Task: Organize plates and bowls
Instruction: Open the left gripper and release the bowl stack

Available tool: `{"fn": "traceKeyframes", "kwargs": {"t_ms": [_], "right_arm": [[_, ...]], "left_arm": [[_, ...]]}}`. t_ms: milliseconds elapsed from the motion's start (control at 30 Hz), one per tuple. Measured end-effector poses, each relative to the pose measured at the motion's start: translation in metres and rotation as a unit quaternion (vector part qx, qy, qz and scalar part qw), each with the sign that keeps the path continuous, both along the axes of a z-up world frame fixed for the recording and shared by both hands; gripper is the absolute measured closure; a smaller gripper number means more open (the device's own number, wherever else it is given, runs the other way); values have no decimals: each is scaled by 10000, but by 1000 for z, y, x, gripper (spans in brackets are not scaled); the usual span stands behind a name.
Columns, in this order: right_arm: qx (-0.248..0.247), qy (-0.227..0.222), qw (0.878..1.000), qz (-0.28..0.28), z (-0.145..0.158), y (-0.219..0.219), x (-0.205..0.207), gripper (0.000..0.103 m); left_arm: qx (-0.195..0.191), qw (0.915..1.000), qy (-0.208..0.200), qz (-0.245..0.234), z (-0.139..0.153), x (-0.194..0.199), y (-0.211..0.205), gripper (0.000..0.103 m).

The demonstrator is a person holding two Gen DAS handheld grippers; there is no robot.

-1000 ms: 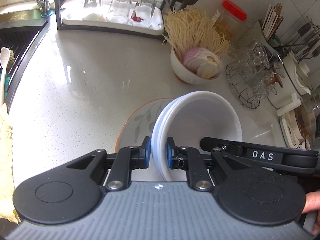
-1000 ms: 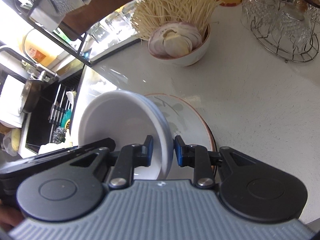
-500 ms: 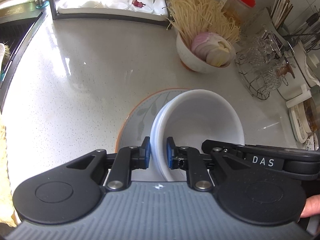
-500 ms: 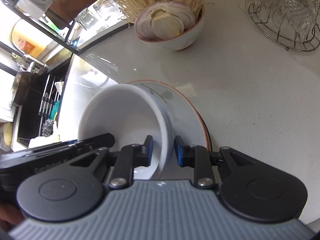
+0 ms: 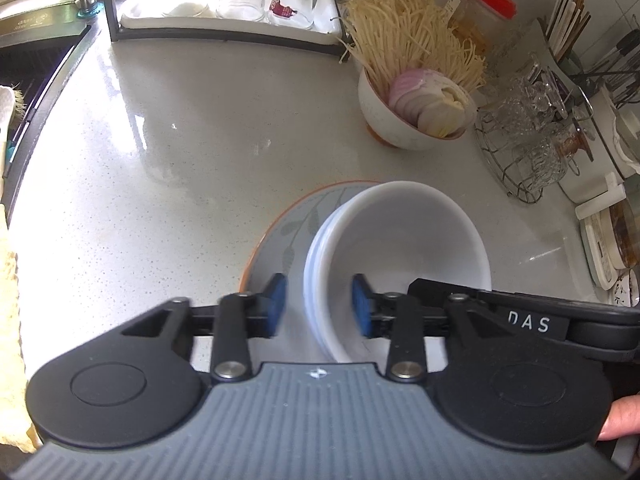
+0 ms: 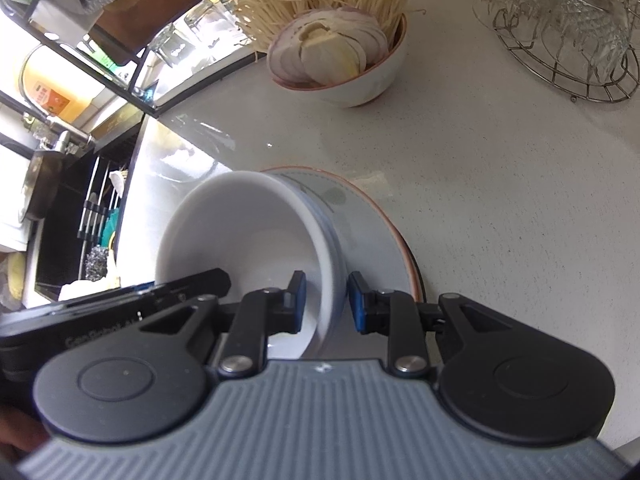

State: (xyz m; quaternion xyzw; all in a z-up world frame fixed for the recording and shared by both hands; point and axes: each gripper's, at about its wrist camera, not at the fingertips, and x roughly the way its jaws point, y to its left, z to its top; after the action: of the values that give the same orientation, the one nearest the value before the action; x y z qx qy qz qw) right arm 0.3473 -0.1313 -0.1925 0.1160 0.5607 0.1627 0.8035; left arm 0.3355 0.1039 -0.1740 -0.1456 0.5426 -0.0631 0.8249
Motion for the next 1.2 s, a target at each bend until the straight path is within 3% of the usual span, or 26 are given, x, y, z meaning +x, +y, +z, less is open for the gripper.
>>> {"fn": "traceKeyframes", "kwargs": {"t_ms": [167, 500, 833, 1000, 1200], "right_arm": [[-95, -401, 9991, 37, 13, 1, -7, 58], [-212, -911, 9949, -375, 38, -3, -36, 59], [-227, -1175, 9901, -739, 50, 6, -72, 59], [-160, -1332, 9883, -724, 60, 2, -90, 59], [56, -1659, 9841, -633, 87, -15, -108, 58]], "left_arm": [[10, 9998, -177, -97, 15, -4, 4, 55], [-109, 9971, -653, -370, 50, -26, 19, 55], [0, 9923, -958, -782, 61, -58, 23, 55], [53, 9919, -1044, -719, 69, -73, 21, 55], [178, 9882, -1375, -648, 102, -95, 9, 55]]}}
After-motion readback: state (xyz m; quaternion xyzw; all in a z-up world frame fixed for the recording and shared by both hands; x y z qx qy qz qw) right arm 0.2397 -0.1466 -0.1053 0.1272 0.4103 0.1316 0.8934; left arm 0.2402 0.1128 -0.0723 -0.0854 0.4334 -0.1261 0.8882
